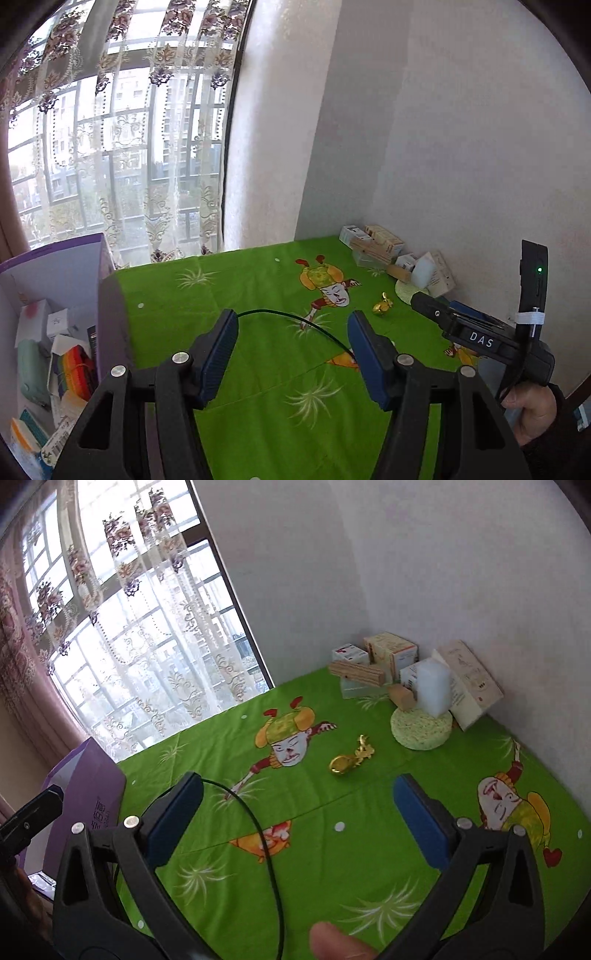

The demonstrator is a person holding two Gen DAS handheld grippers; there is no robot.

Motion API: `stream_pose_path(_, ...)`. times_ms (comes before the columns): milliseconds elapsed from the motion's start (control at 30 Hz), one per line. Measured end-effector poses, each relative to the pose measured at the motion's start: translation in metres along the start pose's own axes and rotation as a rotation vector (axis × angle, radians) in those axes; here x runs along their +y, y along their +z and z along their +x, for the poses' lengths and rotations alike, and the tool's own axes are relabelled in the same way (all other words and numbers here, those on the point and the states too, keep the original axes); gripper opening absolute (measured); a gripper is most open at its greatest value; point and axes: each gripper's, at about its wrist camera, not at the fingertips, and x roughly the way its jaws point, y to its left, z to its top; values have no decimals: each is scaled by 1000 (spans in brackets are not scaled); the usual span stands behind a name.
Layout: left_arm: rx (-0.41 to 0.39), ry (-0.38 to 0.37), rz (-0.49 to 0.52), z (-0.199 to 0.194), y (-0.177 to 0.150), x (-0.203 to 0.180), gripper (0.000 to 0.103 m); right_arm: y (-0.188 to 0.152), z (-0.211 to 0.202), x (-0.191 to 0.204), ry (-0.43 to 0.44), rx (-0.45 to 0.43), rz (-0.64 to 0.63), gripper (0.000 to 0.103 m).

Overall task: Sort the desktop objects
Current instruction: 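Release both items into the purple box and withdraw both tools to the table, then grasp the white foam block with the left tool while the right tool grasps the green sponge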

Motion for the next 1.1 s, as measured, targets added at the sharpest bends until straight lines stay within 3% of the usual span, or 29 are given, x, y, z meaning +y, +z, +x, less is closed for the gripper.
stream_pose_path(200, 33, -142, 45, 36, 3, -35, 62, -1, -4, -53, -110, -44, 126, 103)
stream_pose_path(333, 65, -188, 86, 59, 7, -55, 62, 0, -7, -76, -154, -77, 179, 103)
stream_pose_path(600, 89, -245, 153, 92, 16, -88, 62, -5, -4, -117, -156, -74, 335, 103)
stream_pose_path(767, 115, -325, 230, 123, 20, -115, 62, -6, -7, -130, -246, -92, 391, 103)
stream_pose_path(933, 142, -397, 308, 159, 29, -143, 62, 0, 3, -133, -326, -68, 311, 103)
stream_pose_path(1033, 156, -423, 367, 179, 35, -159, 62, 6, 7, -131, -322, -53, 204, 102)
stream_pose_path(1100, 172, -452, 405, 193, 38, -170, 62, 11, 13, -126, -267, -14, 81, 102)
